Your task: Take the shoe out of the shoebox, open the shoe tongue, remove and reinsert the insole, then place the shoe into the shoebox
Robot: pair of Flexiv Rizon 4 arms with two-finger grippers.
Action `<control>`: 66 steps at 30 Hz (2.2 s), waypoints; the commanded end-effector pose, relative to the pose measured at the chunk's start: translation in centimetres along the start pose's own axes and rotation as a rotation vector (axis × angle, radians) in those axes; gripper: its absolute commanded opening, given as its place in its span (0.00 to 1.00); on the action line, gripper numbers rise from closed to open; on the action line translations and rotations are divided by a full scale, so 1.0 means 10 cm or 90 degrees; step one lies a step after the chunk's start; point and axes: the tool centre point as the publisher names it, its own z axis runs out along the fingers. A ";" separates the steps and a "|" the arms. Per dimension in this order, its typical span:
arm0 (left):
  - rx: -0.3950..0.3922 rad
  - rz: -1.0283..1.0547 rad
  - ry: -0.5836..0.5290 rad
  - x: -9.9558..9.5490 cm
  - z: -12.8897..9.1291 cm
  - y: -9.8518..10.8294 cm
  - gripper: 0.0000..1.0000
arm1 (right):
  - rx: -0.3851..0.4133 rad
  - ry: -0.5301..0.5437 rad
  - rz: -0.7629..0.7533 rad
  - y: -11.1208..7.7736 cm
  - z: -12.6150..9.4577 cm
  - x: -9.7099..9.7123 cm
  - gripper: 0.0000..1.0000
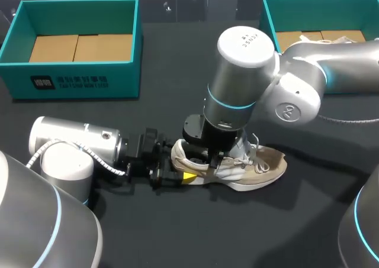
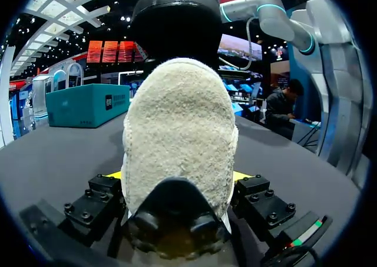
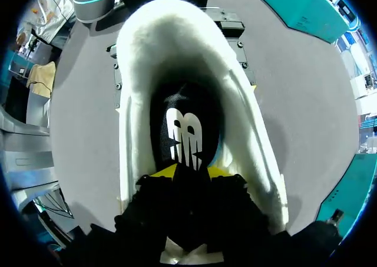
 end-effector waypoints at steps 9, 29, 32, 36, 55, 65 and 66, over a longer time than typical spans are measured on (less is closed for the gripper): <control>0.000 -0.001 -0.001 -0.02 0.00 0.01 0.00 | -0.057 -0.018 0.005 -0.22 0.20 0.14 0.00; 0.000 -0.001 -0.001 -0.02 0.00 0.01 0.00 | -0.231 -0.029 -0.069 -0.38 -0.24 -0.04 0.00; 0.000 -0.001 -0.001 -0.02 0.00 0.01 0.00 | -0.240 -0.029 -0.080 -0.35 -0.30 -0.06 0.00; 0.000 -0.001 -0.001 -0.02 0.00 0.01 0.00 | -0.269 -0.029 -0.096 -0.35 -0.35 -0.09 0.00; 0.000 -0.001 -0.001 -0.02 0.00 0.01 0.00 | -0.310 -0.037 -0.229 0.25 -0.79 0.00 0.00; 0.000 -0.001 -0.001 -0.02 0.00 0.01 0.00 | -0.321 -0.040 -0.290 0.53 -0.96 0.05 0.00; 0.000 -0.001 -0.001 -0.02 0.00 0.01 0.00 | -0.322 -0.041 -0.293 0.55 -0.96 0.06 0.00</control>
